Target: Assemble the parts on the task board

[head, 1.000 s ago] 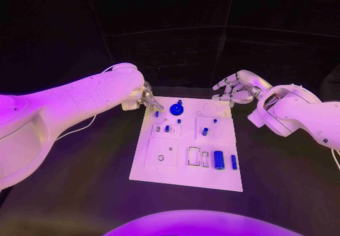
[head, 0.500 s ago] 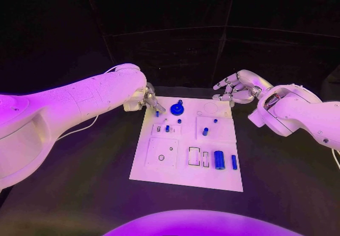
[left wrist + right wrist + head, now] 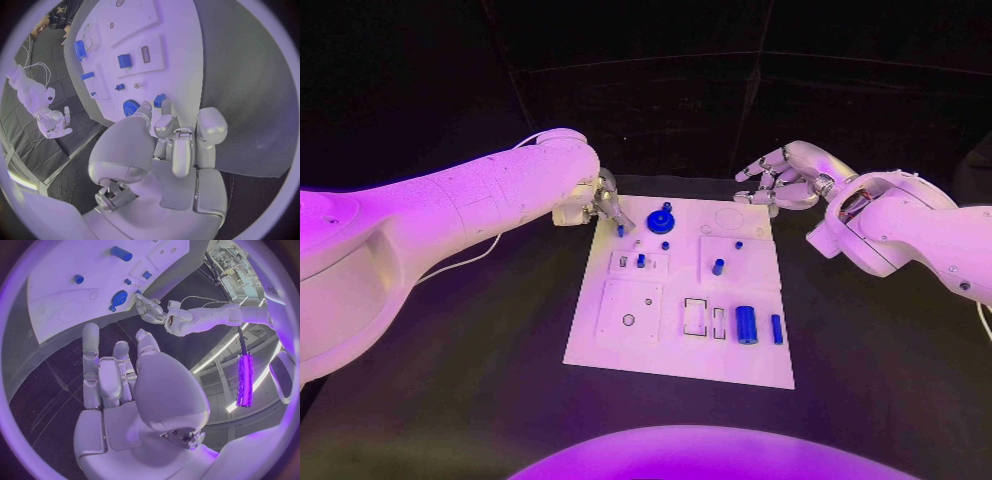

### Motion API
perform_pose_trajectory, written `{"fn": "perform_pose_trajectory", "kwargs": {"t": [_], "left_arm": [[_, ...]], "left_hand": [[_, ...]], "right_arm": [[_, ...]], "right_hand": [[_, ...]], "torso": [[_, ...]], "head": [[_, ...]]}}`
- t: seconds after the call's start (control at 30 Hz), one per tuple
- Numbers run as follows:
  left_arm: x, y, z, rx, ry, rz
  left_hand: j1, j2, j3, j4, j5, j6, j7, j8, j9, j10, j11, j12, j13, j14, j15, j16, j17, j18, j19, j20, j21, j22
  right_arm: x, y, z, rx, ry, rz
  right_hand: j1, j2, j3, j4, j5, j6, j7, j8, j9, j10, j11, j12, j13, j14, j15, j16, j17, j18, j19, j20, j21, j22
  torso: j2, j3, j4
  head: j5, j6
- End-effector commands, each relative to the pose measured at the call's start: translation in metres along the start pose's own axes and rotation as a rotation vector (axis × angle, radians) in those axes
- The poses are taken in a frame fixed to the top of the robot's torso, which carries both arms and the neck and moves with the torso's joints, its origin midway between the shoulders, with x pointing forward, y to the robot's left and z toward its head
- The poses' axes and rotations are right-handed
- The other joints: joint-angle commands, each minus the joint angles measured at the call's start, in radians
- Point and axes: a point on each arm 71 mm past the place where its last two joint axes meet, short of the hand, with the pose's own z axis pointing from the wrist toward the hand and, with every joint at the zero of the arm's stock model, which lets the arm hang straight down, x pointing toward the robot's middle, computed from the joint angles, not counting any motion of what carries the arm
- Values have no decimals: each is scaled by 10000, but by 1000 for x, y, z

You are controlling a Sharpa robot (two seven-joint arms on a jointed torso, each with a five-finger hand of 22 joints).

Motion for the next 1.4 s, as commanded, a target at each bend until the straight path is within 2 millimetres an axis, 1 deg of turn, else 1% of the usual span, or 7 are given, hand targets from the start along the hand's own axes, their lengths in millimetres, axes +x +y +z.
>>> {"fn": "perform_pose_trajectory", "kwargs": {"t": [0.03,0.33,0.53,0.67,0.87,1.2,1.4], "left_arm": [[0,-1,-1,45,48,99],[-1,-1,-1,131,-44,52],[0,-2,-1,295,-44,-5],[0,-2,-2,450,-93,-69],[1,0,-5,749,-257,-392],[4,5,-18,1224,-764,-877],[10,10,-29,1415,-1027,-1089]], "left_hand": [[208,56,46,-112,-23,69,16,-45,-26,-14,-50,48,-16,1038,51,31,2634,-56,16,18,-28,-2],[1121,557,594,-684,-18,34,-62,-105,-123,-43,-125,15,-54,1038,15,31,2634,-48,5,0,-57,-8],[2246,778,1492,-1544,-10,-111,-114,-237,-231,-114,-178,-68,-98,1038,-49,31,2634,-47,3,-59,-64,7],[2430,685,2024,-1889,-12,-140,-52,-273,-284,-124,-134,-130,-144,1038,-16,31,2634,-62,7,-53,-59,31],[1783,119,3619,-2332,-28,-126,9,-157,-317,-47,-75,-214,-254,1038,50,31,2634,-61,16,11,-57,93],[1121,-375,4921,-2567,-13,-75,-15,62,-276,66,-92,-210,-305,1038,42,31,2634,-65,53,15,-36,171],[940,-512,5275,-2628,-17,-62,-24,141,-256,109,-105,-198,-309,1038,33,31,2634,-70,78,7,-18,210]], "right_arm": [[-1,2,0,-97,-22,-8],[-1,2,0,-100,-19,-8],[-1,2,0,-100,-14,-9],[-1,2,0,-107,-13,-9],[-1,1,0,-104,-22,-12],[-2,0,0,-76,-58,-19],[-3,-1,0,-39,-84,-21]], "right_hand": [[65,8,5,63,34,-82,2,53,5,-7,-57,-15,-13,120,-59,-40,15,137,76,-21,-56,-16],[65,8,5,63,34,-82,2,53,5,-7,-57,-15,-13,120,-59,-40,15,137,76,-21,-56,-16],[82,14,11,62,41,-83,2,55,5,-9,-58,-16,-18,121,-60,-45,13,138,79,-23,-60,-19],[82,14,11,62,41,-83,2,55,5,-9,-58,-16,-18,121,-60,-45,13,138,79,-23,-60,-19],[90,17,14,63,47,-84,2,56,5,-12,-58,-20,-25,122,-61,-46,14,138,81,-23,-62,-20],[94,19,16,66,52,-84,2,58,5,-15,-58,-22,-32,120,-62,-57,2,138,83,-24,-65,-22],[94,19,16,66,52,-84,2,58,5,-15,-58,-22,-32,120,-62,-57,2,138,83,-24,-65,-22]], "torso": [[2,3,-5],[3,3,-19],[-3,0,-24],[-5,3,-18],[-11,3,-8],[-31,5,11],[-31,-6,17]], "head": [[3,-12],[5,-42],[0,-62],[9,-82],[12,-96],[57,-105],[116,-112]]}}
